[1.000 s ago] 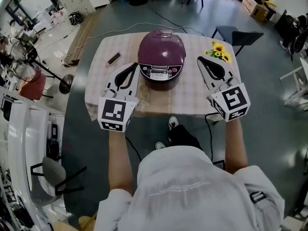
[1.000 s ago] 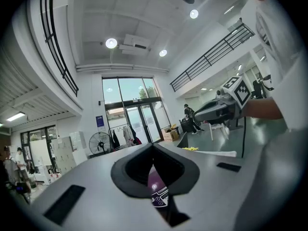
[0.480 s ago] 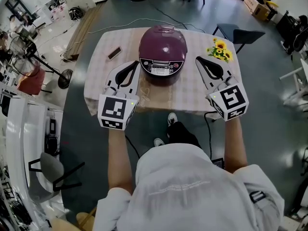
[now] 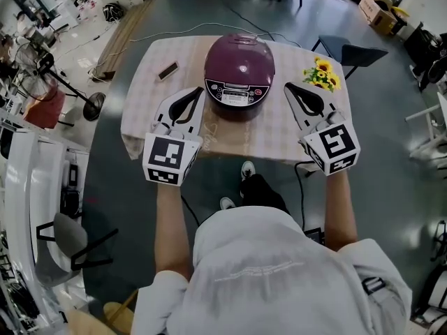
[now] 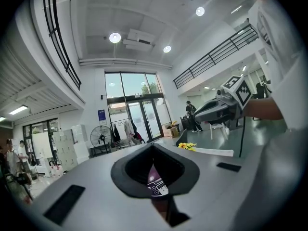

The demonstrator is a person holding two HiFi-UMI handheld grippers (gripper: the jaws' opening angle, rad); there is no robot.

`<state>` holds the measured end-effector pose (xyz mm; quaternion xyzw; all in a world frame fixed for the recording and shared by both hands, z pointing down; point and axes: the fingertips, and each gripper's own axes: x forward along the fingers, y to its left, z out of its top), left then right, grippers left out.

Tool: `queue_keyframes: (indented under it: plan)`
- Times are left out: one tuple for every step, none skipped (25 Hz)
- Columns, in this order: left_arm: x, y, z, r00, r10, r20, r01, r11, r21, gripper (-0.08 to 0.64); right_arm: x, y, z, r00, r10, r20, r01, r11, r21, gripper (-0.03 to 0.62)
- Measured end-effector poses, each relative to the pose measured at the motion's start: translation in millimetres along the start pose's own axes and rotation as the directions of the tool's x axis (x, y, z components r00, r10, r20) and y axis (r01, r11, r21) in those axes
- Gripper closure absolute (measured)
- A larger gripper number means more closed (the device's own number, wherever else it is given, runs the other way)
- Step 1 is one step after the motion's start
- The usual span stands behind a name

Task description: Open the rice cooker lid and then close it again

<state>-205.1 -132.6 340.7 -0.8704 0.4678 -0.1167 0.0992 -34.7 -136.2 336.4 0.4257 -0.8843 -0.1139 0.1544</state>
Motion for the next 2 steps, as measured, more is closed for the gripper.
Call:
queue_keyframes:
  plan:
    - [0.0, 0.4, -1.5, 1.0, -0.001, -0.002, 0.001, 1.0, 0.0, 0.545, 1.2, 1.4, -1.0, 1.0, 0.003, 0.0, -0.003, 1.0, 0.001, 0.568]
    - [-0.1, 0.8, -3.0, 1.0, -0.002, -0.005, 0.002, 1.0, 0.0, 0.545, 2.5, 2.9, -2.0, 1.0, 0.006, 0.0, -0.006, 1.0, 0.003, 0.568]
